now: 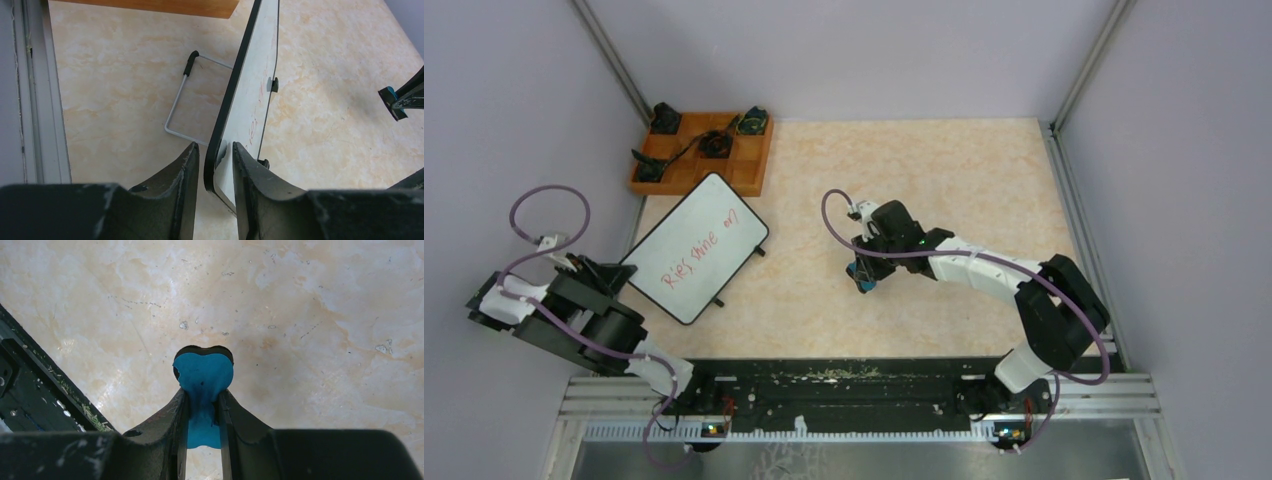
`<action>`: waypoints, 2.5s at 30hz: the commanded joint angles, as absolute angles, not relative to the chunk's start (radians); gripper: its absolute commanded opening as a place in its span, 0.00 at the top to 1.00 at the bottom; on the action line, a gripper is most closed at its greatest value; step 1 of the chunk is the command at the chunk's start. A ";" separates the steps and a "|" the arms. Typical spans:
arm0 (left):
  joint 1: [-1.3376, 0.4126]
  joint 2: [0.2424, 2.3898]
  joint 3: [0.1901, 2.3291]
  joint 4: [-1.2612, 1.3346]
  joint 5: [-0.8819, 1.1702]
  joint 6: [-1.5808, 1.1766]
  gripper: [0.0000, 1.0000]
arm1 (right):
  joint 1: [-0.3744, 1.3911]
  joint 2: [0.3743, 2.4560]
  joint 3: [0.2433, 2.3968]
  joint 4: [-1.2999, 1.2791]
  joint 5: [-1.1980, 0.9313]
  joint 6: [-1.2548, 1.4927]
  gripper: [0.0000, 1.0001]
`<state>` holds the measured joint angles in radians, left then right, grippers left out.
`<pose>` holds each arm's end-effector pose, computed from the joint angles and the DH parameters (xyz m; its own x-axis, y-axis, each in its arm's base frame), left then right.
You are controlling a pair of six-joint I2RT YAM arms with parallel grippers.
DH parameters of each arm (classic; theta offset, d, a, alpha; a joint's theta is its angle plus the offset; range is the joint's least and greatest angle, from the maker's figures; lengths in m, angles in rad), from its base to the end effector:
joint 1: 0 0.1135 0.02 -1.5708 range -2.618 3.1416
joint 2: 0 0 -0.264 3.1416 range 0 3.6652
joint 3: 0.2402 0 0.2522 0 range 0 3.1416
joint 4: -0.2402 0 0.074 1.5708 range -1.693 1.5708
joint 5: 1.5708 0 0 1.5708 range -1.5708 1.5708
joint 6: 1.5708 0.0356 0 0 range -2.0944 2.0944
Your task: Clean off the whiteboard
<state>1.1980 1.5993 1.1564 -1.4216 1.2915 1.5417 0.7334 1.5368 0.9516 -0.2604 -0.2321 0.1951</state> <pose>0.1230 0.2206 0.2464 -0.3681 -0.1846 -0.9113 0.3381 0.8864 -0.3161 0.2326 0.2206 0.2107 -0.6937 -0.3711 -0.6173 -0.6425 0.7062 0.2975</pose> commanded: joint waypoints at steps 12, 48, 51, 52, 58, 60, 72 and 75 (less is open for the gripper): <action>1.224 1.646 1.158 -1.414 1.301 1.562 0.82 | 0.755 1.537 1.012 -0.204 -0.229 0.199 1.00; 1.224 1.646 1.175 -1.414 1.257 1.570 1.00 | 0.873 1.938 1.435 0.334 -0.127 0.070 1.00; 1.224 1.644 1.174 -1.414 1.258 1.569 1.00 | 0.895 2.014 1.515 0.349 -0.140 0.055 1.00; 1.224 1.644 1.171 -1.413 1.257 1.570 1.00 | 0.902 2.041 1.552 0.338 -0.144 0.047 1.00; 1.224 1.633 1.164 -1.413 1.262 1.578 1.00 | 0.919 2.210 1.790 0.241 -0.190 0.040 1.00; 1.224 1.627 1.163 -1.413 1.261 1.578 1.00 | 0.919 2.253 1.848 0.222 -0.198 0.045 1.00; 1.224 1.637 1.152 -1.413 1.262 1.588 1.00 | 0.923 2.370 1.977 0.208 -0.201 0.064 1.00; 1.224 1.636 1.150 -1.414 1.261 1.589 1.00 | 0.925 2.399 2.009 0.202 -0.208 0.070 1.00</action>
<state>1.1999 1.6146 1.1610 -1.4704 1.2915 1.5352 0.9157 2.3672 1.9247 0.1703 -0.1879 0.0563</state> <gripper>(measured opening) 0.204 0.241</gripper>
